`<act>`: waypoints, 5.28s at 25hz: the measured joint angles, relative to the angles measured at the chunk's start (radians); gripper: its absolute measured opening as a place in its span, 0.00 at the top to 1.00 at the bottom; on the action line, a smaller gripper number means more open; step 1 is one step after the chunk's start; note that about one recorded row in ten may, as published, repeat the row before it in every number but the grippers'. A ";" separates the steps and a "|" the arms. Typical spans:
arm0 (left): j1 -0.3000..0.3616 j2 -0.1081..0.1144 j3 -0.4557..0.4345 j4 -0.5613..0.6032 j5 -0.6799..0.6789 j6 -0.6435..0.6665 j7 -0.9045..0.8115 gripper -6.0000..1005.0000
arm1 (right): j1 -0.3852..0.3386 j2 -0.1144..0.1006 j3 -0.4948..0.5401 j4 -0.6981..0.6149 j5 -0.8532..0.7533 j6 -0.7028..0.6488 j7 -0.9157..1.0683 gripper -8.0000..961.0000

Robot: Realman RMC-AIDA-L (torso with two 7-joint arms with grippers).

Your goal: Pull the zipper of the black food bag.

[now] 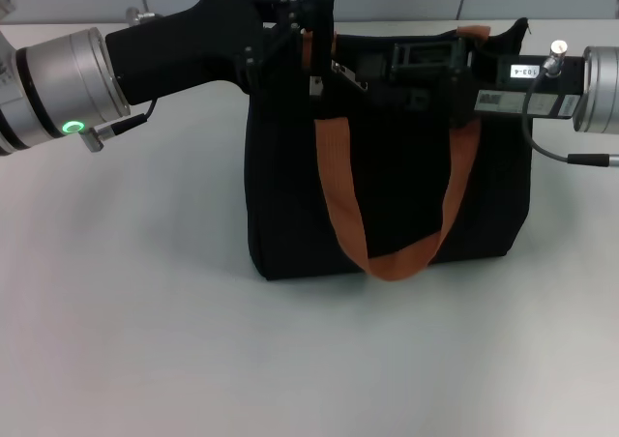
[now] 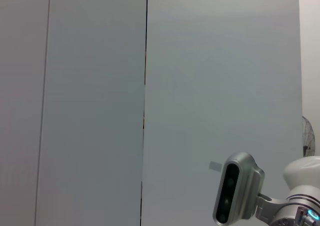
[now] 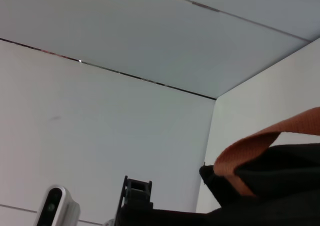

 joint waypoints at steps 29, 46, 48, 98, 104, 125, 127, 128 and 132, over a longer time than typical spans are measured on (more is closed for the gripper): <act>0.000 -0.002 0.000 0.000 0.000 0.006 0.002 0.97 | 0.000 0.015 0.052 -0.008 0.005 -0.011 -0.001 0.50; -0.003 -0.002 0.000 0.000 -0.009 0.014 0.001 0.97 | -0.002 0.015 0.046 -0.003 -0.042 0.009 -0.001 0.50; -0.004 -0.002 0.000 0.000 -0.010 0.014 0.001 0.97 | 0.002 0.017 0.046 -0.005 -0.054 0.018 -0.001 0.50; 0.022 0.000 0.004 -0.037 -0.089 -0.013 0.058 0.97 | -0.007 0.000 0.087 -0.088 -0.105 -0.047 -0.208 0.56; 0.023 -0.001 0.004 -0.037 -0.089 -0.015 0.060 0.97 | 0.017 0.012 0.092 -0.079 -0.117 -0.032 -0.216 0.57; 0.026 -0.002 -0.001 -0.037 -0.089 -0.016 0.060 0.97 | 0.030 0.026 0.097 -0.079 -0.100 -0.037 -0.208 0.61; 0.027 -0.002 -0.002 -0.037 -0.089 -0.016 0.058 0.97 | 0.030 0.032 0.097 -0.079 -0.100 -0.034 -0.208 0.61; 0.027 -0.002 -0.002 -0.037 -0.089 -0.016 0.058 0.97 | 0.030 0.032 0.097 -0.079 -0.100 -0.034 -0.208 0.61; 0.027 -0.002 -0.003 -0.037 -0.089 -0.016 0.057 0.97 | 0.035 0.037 0.097 -0.079 -0.100 -0.028 -0.207 0.62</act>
